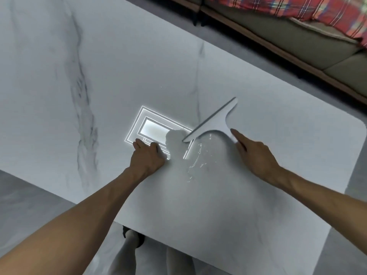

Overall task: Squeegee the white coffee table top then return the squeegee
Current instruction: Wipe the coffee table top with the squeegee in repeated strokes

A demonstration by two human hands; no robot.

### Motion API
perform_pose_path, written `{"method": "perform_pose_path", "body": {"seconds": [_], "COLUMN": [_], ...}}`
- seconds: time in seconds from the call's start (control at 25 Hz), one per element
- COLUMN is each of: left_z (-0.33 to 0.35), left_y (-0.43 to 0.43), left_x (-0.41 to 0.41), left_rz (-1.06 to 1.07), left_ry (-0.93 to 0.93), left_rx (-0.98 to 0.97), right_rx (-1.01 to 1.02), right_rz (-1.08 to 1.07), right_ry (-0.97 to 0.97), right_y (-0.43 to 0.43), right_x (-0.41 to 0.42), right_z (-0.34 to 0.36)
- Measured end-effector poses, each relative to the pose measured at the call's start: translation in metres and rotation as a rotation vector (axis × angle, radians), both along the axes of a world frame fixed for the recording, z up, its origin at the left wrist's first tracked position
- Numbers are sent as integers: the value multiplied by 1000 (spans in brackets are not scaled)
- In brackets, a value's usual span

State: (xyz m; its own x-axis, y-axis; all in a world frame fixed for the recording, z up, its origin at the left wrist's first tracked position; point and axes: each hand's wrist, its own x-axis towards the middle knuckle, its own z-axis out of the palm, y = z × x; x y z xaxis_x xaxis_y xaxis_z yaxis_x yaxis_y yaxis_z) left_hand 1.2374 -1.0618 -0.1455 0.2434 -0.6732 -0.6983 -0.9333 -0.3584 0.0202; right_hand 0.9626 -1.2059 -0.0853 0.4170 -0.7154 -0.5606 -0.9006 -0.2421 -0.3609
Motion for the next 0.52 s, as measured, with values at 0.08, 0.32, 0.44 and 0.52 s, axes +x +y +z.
{"method": "perform_pose_path", "body": {"seconds": [0.08,0.32,0.44,0.52], "left_z": [6,23,18,13], "left_y": [-1,-13,-7,-3], "left_x": [-4,-6,-1,2], "left_rz": [74,-188,-411,-482], "left_ry": [-12,-103,-222,-197], "left_rx": [2,-166,-196,-163], "right_rx": [64,-85,-28,-12], "right_rz": [-8,-127,-312,-387], "right_ry": [79,-93,-184,-237], "right_y": [23,-63,-121,-142], "right_x": [-38,4,86,140], "right_z": [24,21,-3,-16]}}
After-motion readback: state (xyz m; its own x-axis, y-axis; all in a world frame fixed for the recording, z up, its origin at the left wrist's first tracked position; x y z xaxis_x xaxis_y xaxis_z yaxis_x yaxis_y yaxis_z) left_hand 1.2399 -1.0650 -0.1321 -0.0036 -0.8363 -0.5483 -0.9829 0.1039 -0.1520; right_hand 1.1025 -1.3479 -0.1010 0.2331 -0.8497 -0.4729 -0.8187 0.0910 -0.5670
